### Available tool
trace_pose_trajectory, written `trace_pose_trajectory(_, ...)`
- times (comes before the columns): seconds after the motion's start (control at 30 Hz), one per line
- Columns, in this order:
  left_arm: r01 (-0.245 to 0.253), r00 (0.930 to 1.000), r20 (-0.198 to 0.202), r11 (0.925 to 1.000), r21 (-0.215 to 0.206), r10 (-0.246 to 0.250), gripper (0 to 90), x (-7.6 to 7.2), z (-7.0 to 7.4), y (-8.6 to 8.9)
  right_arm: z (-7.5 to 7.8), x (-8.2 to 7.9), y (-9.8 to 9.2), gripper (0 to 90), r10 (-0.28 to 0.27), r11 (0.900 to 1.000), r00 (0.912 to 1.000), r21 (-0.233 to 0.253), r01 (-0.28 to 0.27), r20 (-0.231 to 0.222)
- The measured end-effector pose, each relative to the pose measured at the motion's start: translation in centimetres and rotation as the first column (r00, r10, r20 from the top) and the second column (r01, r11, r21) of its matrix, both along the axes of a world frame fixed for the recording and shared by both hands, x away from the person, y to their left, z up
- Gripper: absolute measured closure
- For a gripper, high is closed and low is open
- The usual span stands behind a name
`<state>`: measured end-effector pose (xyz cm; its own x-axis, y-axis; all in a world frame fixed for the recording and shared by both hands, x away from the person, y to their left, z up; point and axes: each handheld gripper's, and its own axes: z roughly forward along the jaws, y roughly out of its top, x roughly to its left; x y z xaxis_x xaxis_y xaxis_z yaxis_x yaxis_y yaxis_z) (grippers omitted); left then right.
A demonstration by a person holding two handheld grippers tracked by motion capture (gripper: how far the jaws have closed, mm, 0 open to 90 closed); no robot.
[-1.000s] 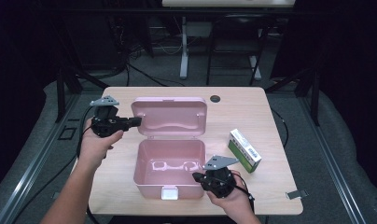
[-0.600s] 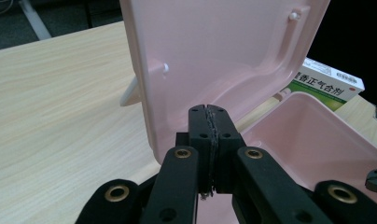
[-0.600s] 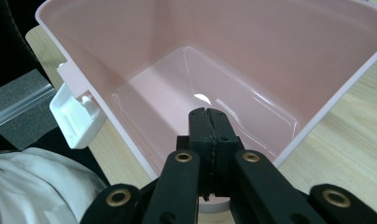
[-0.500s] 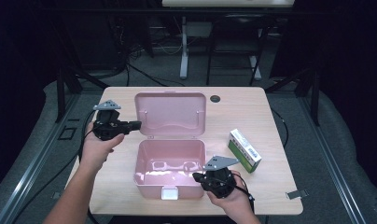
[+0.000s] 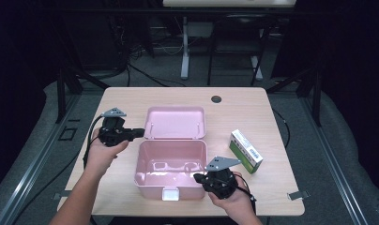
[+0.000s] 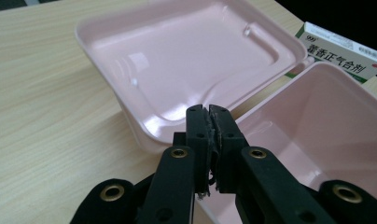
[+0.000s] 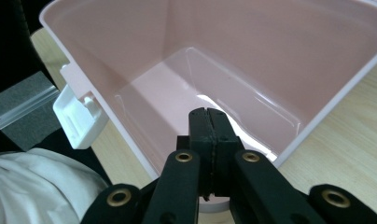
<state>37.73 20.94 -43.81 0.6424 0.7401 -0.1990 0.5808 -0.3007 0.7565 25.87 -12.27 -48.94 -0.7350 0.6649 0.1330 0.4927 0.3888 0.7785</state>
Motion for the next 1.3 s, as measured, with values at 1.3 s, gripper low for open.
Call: trace_pose_trajectory(1.3,-0.001,0.9995,-0.033,0.9999,-0.014,0.001,83.1,-0.1,-3.6,0.3,-0.3,-0.2,0.7,89.9,0.019,1.0,0.9991,0.025,-0.018,-0.038)
